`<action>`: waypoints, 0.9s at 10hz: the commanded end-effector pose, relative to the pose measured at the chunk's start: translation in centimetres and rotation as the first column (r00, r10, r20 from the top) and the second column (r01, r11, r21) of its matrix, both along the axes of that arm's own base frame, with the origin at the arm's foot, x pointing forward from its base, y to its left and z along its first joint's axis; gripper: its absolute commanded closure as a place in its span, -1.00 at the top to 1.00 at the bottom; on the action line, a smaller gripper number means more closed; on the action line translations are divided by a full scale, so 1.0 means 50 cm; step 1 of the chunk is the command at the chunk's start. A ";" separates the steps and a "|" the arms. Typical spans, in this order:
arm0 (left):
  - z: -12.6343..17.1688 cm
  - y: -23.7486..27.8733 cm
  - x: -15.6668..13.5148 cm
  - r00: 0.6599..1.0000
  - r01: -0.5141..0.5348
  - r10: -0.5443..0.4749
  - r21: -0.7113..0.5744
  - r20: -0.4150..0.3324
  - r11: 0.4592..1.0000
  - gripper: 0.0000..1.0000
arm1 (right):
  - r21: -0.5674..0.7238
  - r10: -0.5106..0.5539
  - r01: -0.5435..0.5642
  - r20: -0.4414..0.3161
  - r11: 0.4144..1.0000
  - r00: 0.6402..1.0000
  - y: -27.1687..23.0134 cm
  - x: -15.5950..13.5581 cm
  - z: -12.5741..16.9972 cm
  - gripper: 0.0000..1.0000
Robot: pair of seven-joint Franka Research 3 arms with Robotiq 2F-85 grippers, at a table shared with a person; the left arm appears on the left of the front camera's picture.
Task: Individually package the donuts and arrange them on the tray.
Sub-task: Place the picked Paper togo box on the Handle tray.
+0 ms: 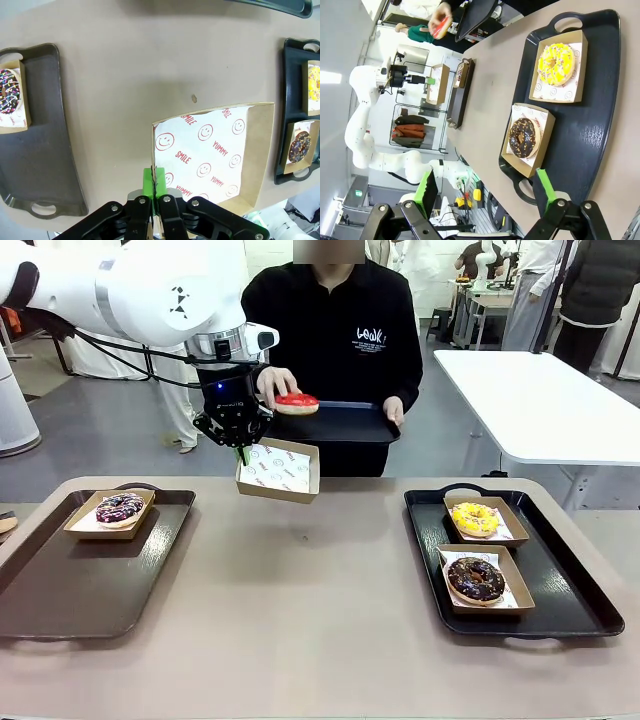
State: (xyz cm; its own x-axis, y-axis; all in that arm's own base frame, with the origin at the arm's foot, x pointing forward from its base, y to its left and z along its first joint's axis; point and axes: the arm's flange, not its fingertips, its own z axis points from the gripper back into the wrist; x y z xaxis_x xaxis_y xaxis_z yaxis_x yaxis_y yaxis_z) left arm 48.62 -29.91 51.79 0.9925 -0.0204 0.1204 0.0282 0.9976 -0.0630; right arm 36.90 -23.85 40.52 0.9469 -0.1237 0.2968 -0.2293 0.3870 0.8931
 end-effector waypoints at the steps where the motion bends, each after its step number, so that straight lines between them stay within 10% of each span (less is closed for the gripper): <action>1: 0.001 0.002 -0.002 1.000 0.005 -0.005 -0.001 0.000 1.000 -1.00 | 0.006 0.000 0.000 0.001 1.000 1.000 -0.001 -0.002 0.000 1.00; 9: 0.001 0.002 -0.002 1.000 0.005 -0.005 -0.001 0.000 1.000 -1.00 | 0.006 0.000 0.000 0.001 1.000 1.000 -0.001 -0.002 0.000 1.00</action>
